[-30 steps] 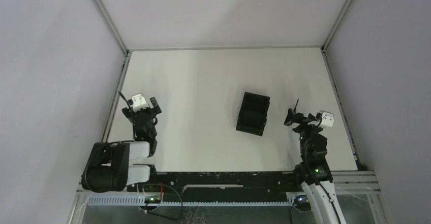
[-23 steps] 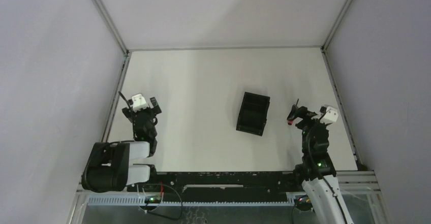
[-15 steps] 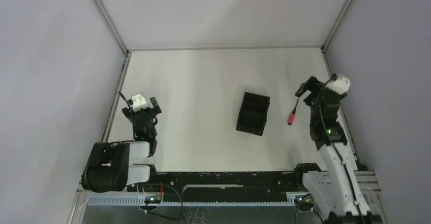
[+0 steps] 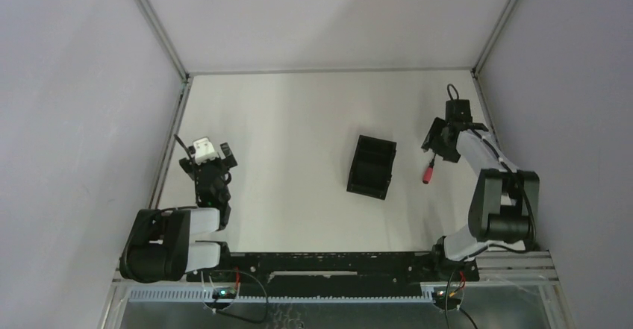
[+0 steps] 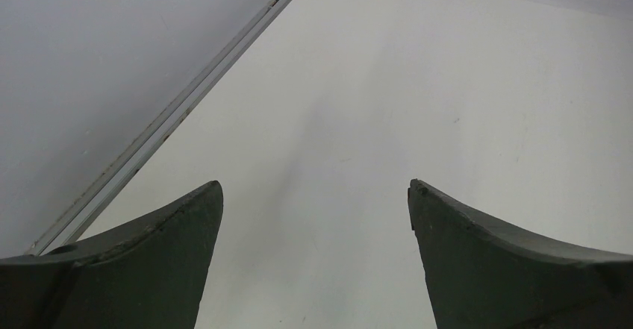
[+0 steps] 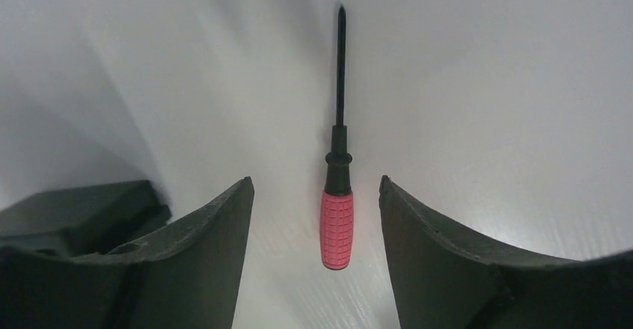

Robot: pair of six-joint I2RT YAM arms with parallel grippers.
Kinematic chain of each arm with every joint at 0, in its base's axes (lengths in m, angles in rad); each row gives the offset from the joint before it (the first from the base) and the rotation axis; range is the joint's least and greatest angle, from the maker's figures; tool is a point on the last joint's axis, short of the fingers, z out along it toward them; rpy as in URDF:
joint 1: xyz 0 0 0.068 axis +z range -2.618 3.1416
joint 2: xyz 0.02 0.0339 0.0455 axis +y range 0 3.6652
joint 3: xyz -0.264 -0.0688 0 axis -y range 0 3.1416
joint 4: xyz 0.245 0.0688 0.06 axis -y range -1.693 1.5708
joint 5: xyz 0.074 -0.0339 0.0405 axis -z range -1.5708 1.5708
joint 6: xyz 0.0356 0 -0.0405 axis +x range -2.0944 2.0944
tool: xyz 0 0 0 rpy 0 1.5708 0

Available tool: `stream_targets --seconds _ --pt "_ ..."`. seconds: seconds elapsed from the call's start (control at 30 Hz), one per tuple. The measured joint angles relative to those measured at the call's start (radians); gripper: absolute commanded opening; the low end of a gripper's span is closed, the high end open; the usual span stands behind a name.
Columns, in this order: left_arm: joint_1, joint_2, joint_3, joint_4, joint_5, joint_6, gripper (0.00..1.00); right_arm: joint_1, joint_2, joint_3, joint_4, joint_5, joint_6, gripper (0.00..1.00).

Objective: Put the screwdriver in the bin

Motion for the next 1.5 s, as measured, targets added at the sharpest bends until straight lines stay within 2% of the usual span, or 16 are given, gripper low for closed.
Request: stream_targets --seconds 0.13,0.3,0.43,0.47,0.67,0.87,0.97,1.13,1.3,1.5 --pt "0.0 0.0 0.0 0.0 0.0 0.0 0.98 -0.005 0.119 0.0 -0.018 -0.034 -0.001 0.59" --pt "0.0 0.0 0.0 0.0 0.0 0.0 0.98 -0.006 0.217 0.0 -0.022 -0.033 -0.002 0.38" --pt "0.0 0.0 0.0 0.0 0.0 0.0 0.98 -0.014 0.239 0.022 -0.028 -0.025 -0.01 0.02" --pt "0.0 0.0 0.0 0.0 0.0 0.0 0.98 -0.016 0.243 0.031 -0.037 -0.024 -0.011 0.0" --pt "0.0 0.0 0.0 0.0 0.0 0.0 0.98 -0.011 0.25 0.127 -0.171 -0.005 -0.031 0.0" --pt "0.0 0.0 0.0 0.0 0.0 0.0 0.98 0.023 0.17 0.399 -0.444 0.05 -0.038 0.0" --pt "0.0 0.0 0.0 0.0 0.0 0.0 0.98 0.063 0.111 0.521 -0.567 0.076 -0.037 0.0" --pt "0.0 0.0 0.0 0.0 0.0 0.0 0.98 0.171 0.043 0.595 -0.671 0.09 -0.016 0.0" --pt "0.0 0.0 0.0 0.0 0.0 0.0 0.98 0.36 0.003 0.597 -0.625 0.059 0.017 0.0" --pt "0.0 0.0 0.0 0.0 0.0 0.0 0.98 0.577 -0.071 0.408 -0.375 -0.014 0.01 0.0"
